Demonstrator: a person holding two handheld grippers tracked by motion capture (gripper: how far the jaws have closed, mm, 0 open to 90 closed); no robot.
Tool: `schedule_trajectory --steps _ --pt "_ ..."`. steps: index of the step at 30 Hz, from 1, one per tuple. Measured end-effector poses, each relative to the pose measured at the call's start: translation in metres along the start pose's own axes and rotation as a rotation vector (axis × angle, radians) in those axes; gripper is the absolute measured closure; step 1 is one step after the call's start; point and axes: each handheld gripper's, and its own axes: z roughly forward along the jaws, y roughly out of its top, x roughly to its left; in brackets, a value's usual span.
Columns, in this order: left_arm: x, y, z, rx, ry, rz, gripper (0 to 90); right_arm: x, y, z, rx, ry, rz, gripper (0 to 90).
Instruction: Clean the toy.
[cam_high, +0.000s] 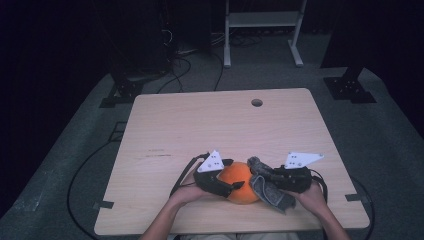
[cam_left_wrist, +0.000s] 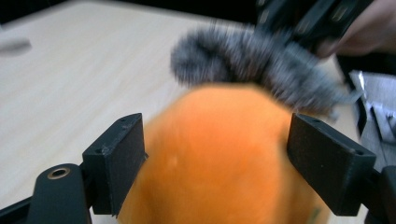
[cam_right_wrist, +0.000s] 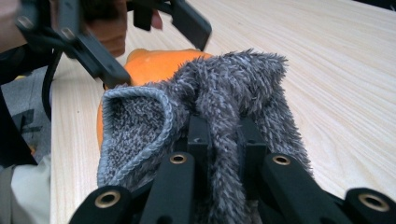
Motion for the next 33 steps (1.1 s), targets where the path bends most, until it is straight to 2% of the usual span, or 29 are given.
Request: schedule_trajectory --steps 3,6,8,10,11,13,15,17,18,20,22,23,25,27,29,33 --pt "-0.002 -0.004 0.004 0.026 0.007 -0.007 22.4 -0.001 0.001 0.000 0.014 -0.014 0.005 78.8" --pt "-0.005 -0.004 0.001 0.075 -0.012 0.035 25.0 0.004 0.009 -0.004 -0.027 -0.045 -0.006 78.9" --pt "-0.007 -0.004 0.000 0.100 -0.023 0.063 26.1 0.011 0.016 -0.004 -0.060 -0.015 -0.016 78.9" --pt "-0.008 -0.004 -0.001 0.112 -0.028 0.073 26.5 0.017 0.018 0.002 -0.044 0.009 -0.042 78.8" --pt "-0.008 -0.005 -0.002 0.116 -0.034 0.073 26.6 0.019 0.016 0.006 -0.023 0.005 -0.052 78.8" --pt "-0.008 -0.005 -0.002 0.114 -0.041 0.069 27.4 0.015 0.010 0.007 -0.017 0.008 -0.026 78.9" --pt "-0.009 -0.005 -0.002 0.114 -0.043 0.068 27.4 0.006 0.006 0.004 -0.003 -0.018 -0.001 78.8" --pt "-0.009 -0.005 -0.002 0.118 -0.045 0.071 27.4 -0.003 -0.002 0.000 0.006 -0.027 0.052 78.8" --pt "-0.009 -0.005 -0.003 0.121 -0.046 0.077 27.4 -0.004 -0.004 -0.002 0.005 -0.033 0.055 78.8" --pt "-0.009 -0.005 -0.003 0.121 -0.052 0.078 27.3 0.001 -0.002 -0.006 -0.014 -0.023 0.033 78.8" --pt "-0.009 -0.005 -0.003 0.118 -0.055 0.071 27.4 0.010 0.003 -0.008 -0.047 0.031 0.009 78.7" --pt "-0.009 -0.005 -0.003 0.120 -0.058 0.072 27.3 0.013 0.005 -0.006 -0.050 0.053 -0.008 78.7" --pt "-0.009 -0.006 -0.004 0.122 -0.059 0.075 27.3 0.015 0.005 -0.001 -0.022 0.054 -0.032 78.6" --pt "-0.009 -0.005 -0.004 0.123 -0.056 0.076 27.4 0.008 0.001 -0.002 -0.014 0.045 0.002 78.6" --pt "-0.010 -0.005 -0.004 0.124 -0.059 0.078 27.3 -0.001 -0.006 -0.005 0.024 -0.002 0.026 78.5" --pt "-0.008 -0.006 -0.006 0.117 -0.073 0.073 26.7 -0.018 -0.026 -0.020 0.040 -0.037 0.112 78.2"
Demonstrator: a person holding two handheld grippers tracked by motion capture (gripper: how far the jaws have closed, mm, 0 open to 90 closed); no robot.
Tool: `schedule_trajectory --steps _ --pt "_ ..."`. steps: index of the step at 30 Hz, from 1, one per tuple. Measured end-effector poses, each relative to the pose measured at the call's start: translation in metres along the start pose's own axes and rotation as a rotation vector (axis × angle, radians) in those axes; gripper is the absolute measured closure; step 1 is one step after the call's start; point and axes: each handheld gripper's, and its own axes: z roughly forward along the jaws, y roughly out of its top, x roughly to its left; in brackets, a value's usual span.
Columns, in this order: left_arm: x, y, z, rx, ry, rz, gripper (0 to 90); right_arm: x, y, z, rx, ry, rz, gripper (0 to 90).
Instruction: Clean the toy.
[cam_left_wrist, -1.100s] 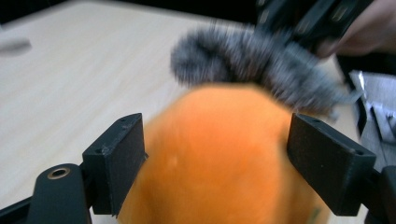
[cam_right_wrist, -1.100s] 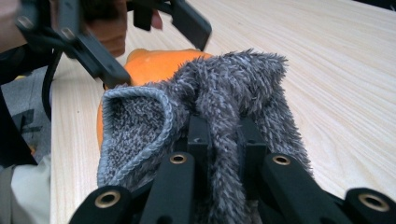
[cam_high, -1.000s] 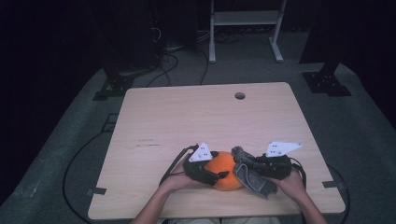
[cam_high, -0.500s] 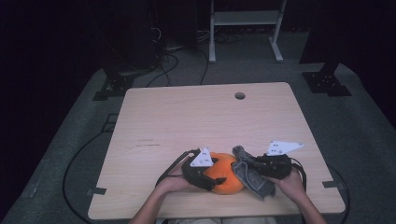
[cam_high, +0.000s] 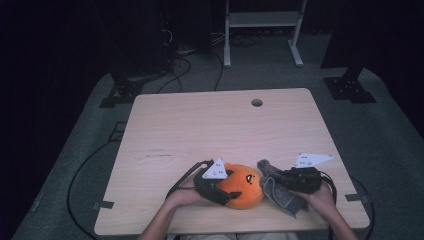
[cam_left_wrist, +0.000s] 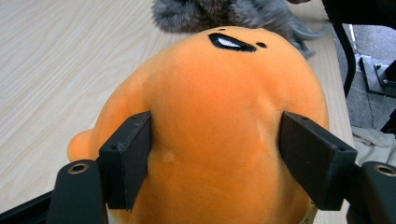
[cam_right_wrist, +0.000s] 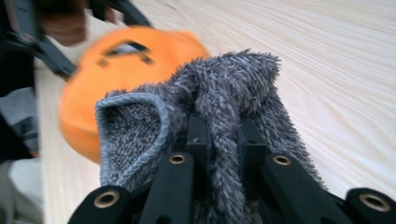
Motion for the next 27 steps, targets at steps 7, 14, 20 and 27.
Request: schedule_trajectory --steps 7,14,20,27 --pt "0.000 0.001 -0.001 -0.007 -0.001 0.006 24.1 -0.015 -0.010 -0.026 -0.027 -0.100 0.017 73.4" --pt "0.000 0.004 -0.003 -0.012 -0.013 0.012 22.2 -0.031 -0.018 -0.025 0.019 -0.096 0.081 49.5" --pt "-0.003 0.014 -0.015 -0.062 -0.018 0.049 18.7 -0.031 -0.015 -0.029 -0.042 -0.096 0.080 46.0" --pt "-0.001 0.037 -0.008 -0.083 -0.019 0.068 17.4 -0.032 -0.013 -0.026 -0.058 -0.077 0.069 44.7"
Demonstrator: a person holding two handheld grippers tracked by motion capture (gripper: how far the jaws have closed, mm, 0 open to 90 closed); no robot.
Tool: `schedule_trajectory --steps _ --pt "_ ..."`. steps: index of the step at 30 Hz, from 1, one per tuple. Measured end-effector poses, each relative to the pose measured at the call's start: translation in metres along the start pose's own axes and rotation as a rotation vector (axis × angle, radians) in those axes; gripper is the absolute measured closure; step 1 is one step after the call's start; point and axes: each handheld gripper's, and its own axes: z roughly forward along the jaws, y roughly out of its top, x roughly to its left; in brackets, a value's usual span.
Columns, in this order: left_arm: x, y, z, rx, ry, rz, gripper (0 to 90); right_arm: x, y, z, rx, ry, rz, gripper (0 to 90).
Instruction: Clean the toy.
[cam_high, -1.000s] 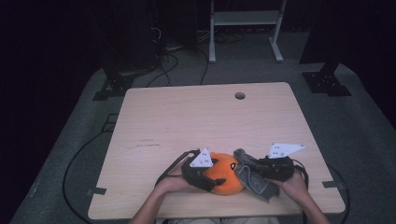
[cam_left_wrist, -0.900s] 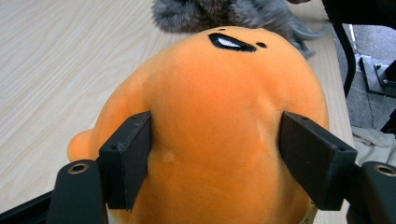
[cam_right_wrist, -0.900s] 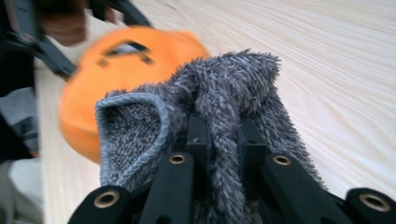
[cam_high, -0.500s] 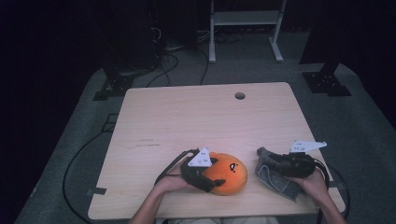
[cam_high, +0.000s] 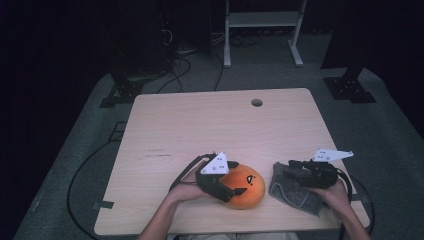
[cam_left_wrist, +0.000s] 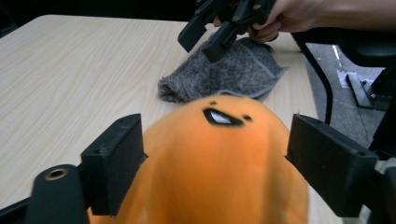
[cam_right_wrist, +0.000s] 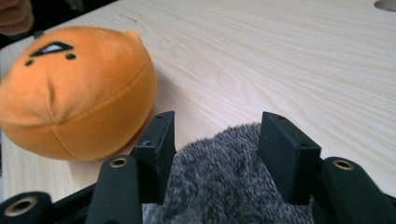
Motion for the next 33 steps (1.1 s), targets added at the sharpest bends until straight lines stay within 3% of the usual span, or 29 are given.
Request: schedule_trajectory --steps 2,4,5,8,11,13,15,18,21,27,33 --pt "0.004 0.001 0.009 0.045 0.012 -0.015 14.0 0.000 0.001 -0.001 -0.013 0.009 0.001 44.7" --pt "0.006 -0.004 0.022 0.110 -0.005 -0.046 9.6 0.000 0.001 -0.002 -0.024 0.013 -0.002 43.5" --pt "0.006 -0.008 0.028 0.115 -0.029 -0.071 7.8 0.000 0.001 -0.002 -0.027 0.014 -0.001 43.4" --pt "0.003 -0.017 0.034 0.071 -0.026 -0.078 9.1 0.000 0.001 -0.002 -0.026 0.014 -0.001 43.2" --pt "-0.002 -0.018 0.033 0.082 0.018 -0.051 28.5 0.001 0.002 -0.002 -0.024 0.006 -0.002 43.1" --pt "-0.005 -0.017 0.032 0.094 0.067 -0.080 37.4 0.002 0.003 -0.002 -0.030 0.004 -0.004 43.0" --pt "-0.012 -0.016 0.032 0.080 0.121 -0.057 41.5 0.003 0.003 -0.001 -0.029 0.000 0.000 43.2" --pt "-0.019 -0.013 0.027 0.052 0.141 -0.048 46.1 0.005 0.005 -0.001 -0.037 -0.006 -0.010 43.0" --pt "-0.018 -0.010 0.023 0.026 0.146 -0.059 48.3 0.004 0.005 -0.002 -0.045 -0.011 -0.003 42.7" --pt "0.001 -0.003 0.016 -0.008 0.208 -0.088 48.4 0.002 0.006 -0.006 -0.095 -0.036 0.015 42.7" --pt "0.026 0.002 0.016 -0.004 0.322 -0.087 47.0 0.002 0.007 -0.005 -0.096 -0.033 0.024 41.5"
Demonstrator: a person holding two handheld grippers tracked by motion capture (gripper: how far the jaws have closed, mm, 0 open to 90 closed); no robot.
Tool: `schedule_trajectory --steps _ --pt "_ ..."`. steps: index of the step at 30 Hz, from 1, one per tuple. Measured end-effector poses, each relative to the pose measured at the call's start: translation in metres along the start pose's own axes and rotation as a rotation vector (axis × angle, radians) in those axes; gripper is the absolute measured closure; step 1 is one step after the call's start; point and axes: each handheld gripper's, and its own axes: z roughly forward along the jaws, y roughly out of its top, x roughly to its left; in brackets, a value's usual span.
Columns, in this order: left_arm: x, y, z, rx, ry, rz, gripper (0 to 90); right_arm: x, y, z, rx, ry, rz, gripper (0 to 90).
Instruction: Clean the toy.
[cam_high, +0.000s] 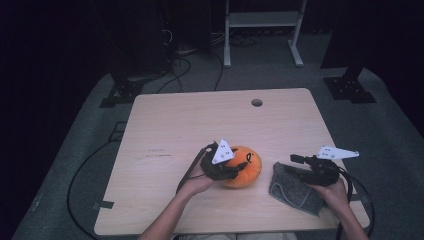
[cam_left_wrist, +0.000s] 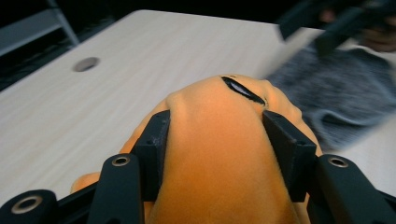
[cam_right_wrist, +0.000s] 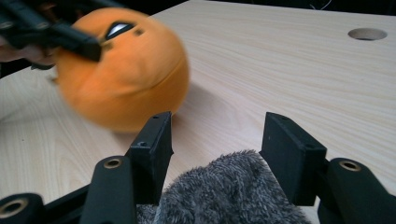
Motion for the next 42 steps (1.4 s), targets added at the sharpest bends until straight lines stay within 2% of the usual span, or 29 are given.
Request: schedule_trajectory --steps 3,9,11,13,14,16,21,24,26,31,35,42 --pt "0.009 0.001 0.005 0.003 0.036 -0.005 46.5 0.001 0.000 0.002 0.010 -0.001 -0.005 39.4" --pt "0.020 0.005 0.014 0.012 0.069 -0.017 45.2 0.002 -0.001 0.004 0.024 -0.005 -0.014 38.2" --pt "0.022 0.002 0.019 0.033 0.061 -0.027 43.5 0.003 -0.001 0.005 0.028 -0.010 -0.014 37.7" --pt "0.021 -0.004 0.028 0.082 0.028 -0.032 37.3 0.002 -0.001 0.005 0.032 -0.009 -0.015 37.4" --pt "0.021 -0.005 0.027 0.071 0.025 -0.039 33.6 0.002 -0.002 0.006 0.036 -0.015 -0.016 37.4" --pt "0.022 -0.003 0.022 0.048 -0.002 -0.084 27.2 0.001 -0.002 0.006 0.039 -0.019 -0.011 37.4" --pt "0.024 0.000 0.001 0.020 0.000 -0.094 20.5 0.002 -0.001 0.005 0.030 -0.021 -0.011 37.2" --pt "0.027 -0.003 -0.010 0.035 -0.005 -0.093 20.2 0.002 -0.002 0.004 0.032 -0.024 -0.014 37.0" --pt "0.030 -0.007 -0.016 0.041 0.005 -0.093 19.8 0.002 -0.002 0.004 0.027 -0.019 -0.018 36.8" --pt "0.033 -0.014 -0.029 0.015 0.018 -0.115 19.2 0.001 -0.003 0.005 0.030 -0.012 -0.008 36.5" --pt "0.034 -0.020 -0.037 0.021 0.021 -0.111 18.4 0.002 -0.004 0.006 0.036 -0.014 -0.009 36.5" --pt "0.033 -0.030 -0.049 0.012 0.033 -0.128 16.9 0.002 -0.005 0.006 0.040 -0.020 -0.004 36.2"
